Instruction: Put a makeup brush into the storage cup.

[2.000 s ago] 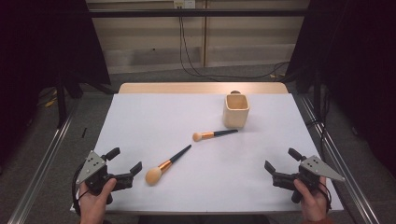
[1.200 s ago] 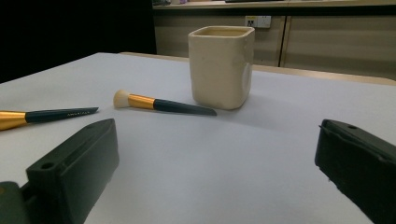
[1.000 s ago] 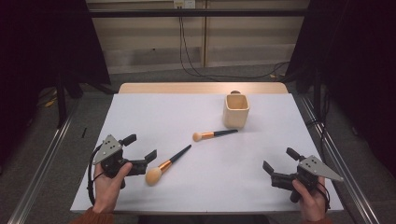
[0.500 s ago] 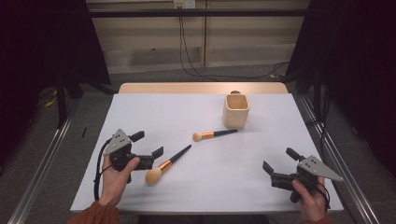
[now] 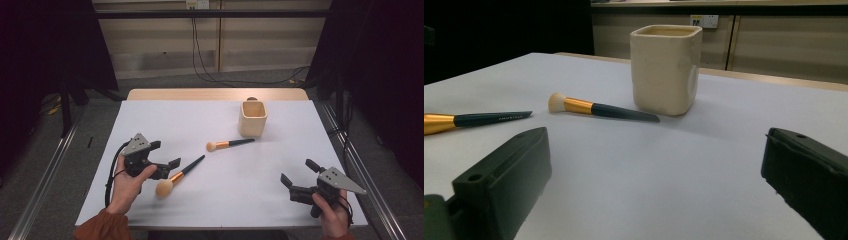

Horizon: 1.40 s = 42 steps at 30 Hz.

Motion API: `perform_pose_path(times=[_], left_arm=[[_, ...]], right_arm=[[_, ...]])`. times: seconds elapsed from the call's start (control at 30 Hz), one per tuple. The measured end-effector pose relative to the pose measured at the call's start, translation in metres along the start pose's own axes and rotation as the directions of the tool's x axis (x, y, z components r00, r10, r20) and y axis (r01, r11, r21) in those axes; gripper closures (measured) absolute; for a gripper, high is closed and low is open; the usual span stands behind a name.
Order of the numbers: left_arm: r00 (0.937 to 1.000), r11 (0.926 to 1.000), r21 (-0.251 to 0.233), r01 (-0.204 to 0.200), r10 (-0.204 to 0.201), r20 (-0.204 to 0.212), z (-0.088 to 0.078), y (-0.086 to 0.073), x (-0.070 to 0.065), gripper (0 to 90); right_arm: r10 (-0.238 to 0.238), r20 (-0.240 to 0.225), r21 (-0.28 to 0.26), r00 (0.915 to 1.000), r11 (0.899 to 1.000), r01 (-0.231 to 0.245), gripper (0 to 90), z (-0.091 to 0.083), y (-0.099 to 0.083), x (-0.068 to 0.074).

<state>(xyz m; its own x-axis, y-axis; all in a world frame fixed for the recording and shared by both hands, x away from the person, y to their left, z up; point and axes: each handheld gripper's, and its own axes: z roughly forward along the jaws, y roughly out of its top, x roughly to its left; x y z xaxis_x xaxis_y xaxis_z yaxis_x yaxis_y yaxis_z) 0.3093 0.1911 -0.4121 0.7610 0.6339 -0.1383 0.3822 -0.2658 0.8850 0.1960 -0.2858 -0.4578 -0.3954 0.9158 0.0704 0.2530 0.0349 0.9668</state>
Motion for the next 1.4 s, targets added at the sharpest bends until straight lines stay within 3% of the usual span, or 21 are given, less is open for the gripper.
perform_pose_path(times=[0.17,0.23,0.37,0.5,0.6,0.63,0.77,0.9,1.07,1.13,1.17,1.23,1.3,1.37,1.4], left_arm=[[1.0000,0.9988,0.049,-0.001,0.001,0.003,0.005,0.006,0.004,4.2],[0.9997,0.9977,0.065,0.019,-0.020,0.013,0.006,0.008,0.005,4.2],[0.9999,0.9905,0.137,0.008,-0.007,-0.009,0.010,0.013,0.006,5.5],[0.9988,0.9723,0.230,-0.043,0.047,-0.010,0.014,0.017,0.004,8.0],[0.9995,0.9602,0.279,-0.015,0.007,0.031,0.019,0.017,0.005,7.9],[0.9993,0.9541,0.298,-0.029,0.020,0.032,0.019,0.017,0.004,7.9],[0.9992,0.9444,0.327,-0.036,0.028,0.029,0.021,0.019,0.004,7.6],[0.9974,0.9244,0.375,-0.071,0.070,0.018,0.025,0.022,0.005,5.1],[0.9957,0.8906,0.446,-0.090,0.091,0.019,0.030,0.024,0.006,5.0],[0.9943,0.8653,0.490,-0.105,0.099,0.039,0.031,0.026,0.007,5.1],[0.9933,0.8586,0.499,-0.115,0.104,0.051,0.031,0.027,0.008,5.1],[0.9947,0.8572,0.505,-0.103,0.092,0.046,0.032,0.028,0.009,5.1],[0.9937,0.8448,0.524,-0.111,0.102,0.045,0.033,0.029,0.010,5.1],[0.9942,0.8386,0.534,-0.106,0.098,0.045,0.034,0.030,0.010,5.1],[0.9945,0.8395,0.534,-0.102,0.099,0.035,0.035,0.031,0.011,5.1]], right_arm=[[0.006,-0.004,-0.002,1.0000,1.000,-0.006,0.0,0.000,0.000,0.000],[0.005,-0.005,0.000,1.0000,1.000,-0.005,0.0,0.000,0.000,0.000],[0.002,-0.009,0.001,1.0000,1.000,-0.002,0.0,0.000,0.000,0.000],[-0.002,-0.010,0.001,1.0000,1.000,0.002,0.0,0.000,0.000,0.000],[0.001,-0.014,0.004,0.9999,1.000,-0.001,0.0,0.000,0.000,0.000],[-0.001,-0.013,0.003,0.9999,1.000,0.001,0.0,0.000,0.000,0.000],[-0.001,-0.015,0.004,0.9999,1.000,0.001,0.0,0.000,0.000,0.001],[-0.002,-0.019,0.006,0.9998,1.000,0.002,0.0,0.000,0.000,0.001],[-0.005,-0.018,0.006,0.9998,1.000,0.005,0.0,0.000,0.000,0.001],[-0.005,-0.020,0.006,0.9998,1.000,0.005,0.0,0.001,0.000,0.001],[-0.005,-0.020,0.007,0.9998,1.000,0.005,0.0,0.001,0.000,0.001],[-0.013,-0.030,0.010,0.9995,1.000,0.014,0.0,0.000,0.000,0.001],[-0.015,-0.030,0.011,0.9994,1.000,0.016,0.0,0.001,0.000,0.001],[-0.017,-0.033,0.011,0.9993,1.000,0.017,0.0,0.001,0.000,0.001],[-0.018,-0.032,0.011,0.9993,1.000,0.018,0.0,0.001,0.000,0.001]])
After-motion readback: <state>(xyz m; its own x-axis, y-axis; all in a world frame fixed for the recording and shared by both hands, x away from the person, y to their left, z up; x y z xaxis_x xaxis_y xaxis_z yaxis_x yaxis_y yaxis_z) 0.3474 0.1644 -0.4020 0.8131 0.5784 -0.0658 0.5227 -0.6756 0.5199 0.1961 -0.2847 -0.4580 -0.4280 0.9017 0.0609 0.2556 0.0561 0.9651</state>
